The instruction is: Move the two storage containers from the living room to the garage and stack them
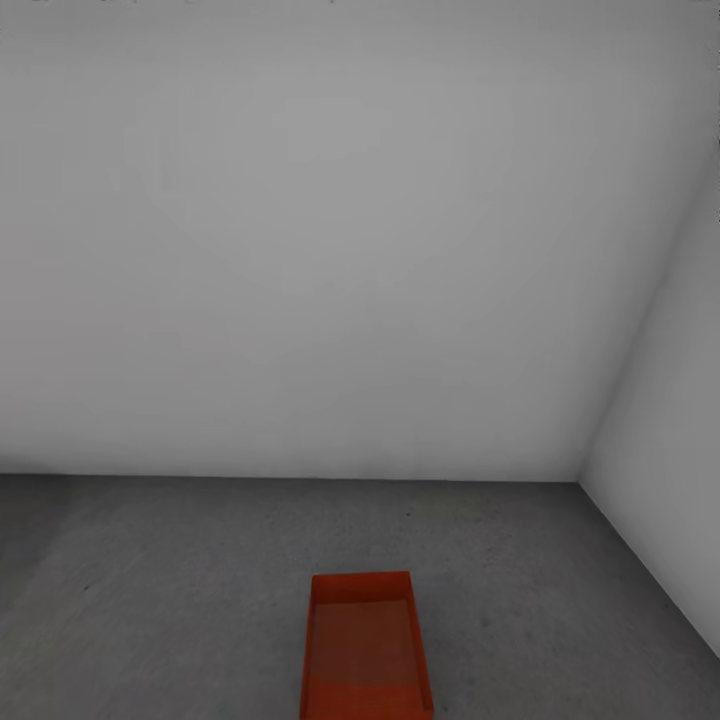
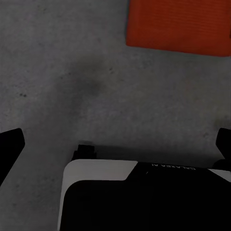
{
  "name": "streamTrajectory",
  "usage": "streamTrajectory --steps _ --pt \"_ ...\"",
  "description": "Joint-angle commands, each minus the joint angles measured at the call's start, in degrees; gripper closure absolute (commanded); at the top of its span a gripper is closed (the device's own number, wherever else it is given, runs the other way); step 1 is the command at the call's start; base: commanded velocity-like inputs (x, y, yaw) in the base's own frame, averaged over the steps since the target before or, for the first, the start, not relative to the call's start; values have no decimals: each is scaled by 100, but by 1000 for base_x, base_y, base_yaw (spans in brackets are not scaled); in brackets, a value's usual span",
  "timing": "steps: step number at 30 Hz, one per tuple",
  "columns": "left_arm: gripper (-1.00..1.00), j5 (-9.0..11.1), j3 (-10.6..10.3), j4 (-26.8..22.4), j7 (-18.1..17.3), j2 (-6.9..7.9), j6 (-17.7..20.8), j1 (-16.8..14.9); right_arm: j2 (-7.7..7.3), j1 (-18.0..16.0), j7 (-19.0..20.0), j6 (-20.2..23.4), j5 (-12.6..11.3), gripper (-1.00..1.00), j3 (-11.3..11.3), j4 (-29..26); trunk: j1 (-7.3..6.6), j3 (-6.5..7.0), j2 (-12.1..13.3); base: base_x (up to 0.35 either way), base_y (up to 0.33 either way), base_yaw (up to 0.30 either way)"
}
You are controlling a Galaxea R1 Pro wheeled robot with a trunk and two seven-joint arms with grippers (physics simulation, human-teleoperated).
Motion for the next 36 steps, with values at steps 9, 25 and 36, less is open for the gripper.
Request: streamTrajectory --steps 9,25,36 --pt "-100 262 4 3 -26 -29 -6 159 5 -6 34 -23 -60 -100 41 17 2 70 -9 0 0 0" --pt "-100 323 5 -5 -26 -35 -6 278 6 -6 34 -23 -56 -100 41 17 2 191 -9 0 0 0" --pt "-100 320 5 -6 -26 -23 -6 279 -4 -6 34 -23 -60 -100 33 17 2 197 -9 0 0 0"
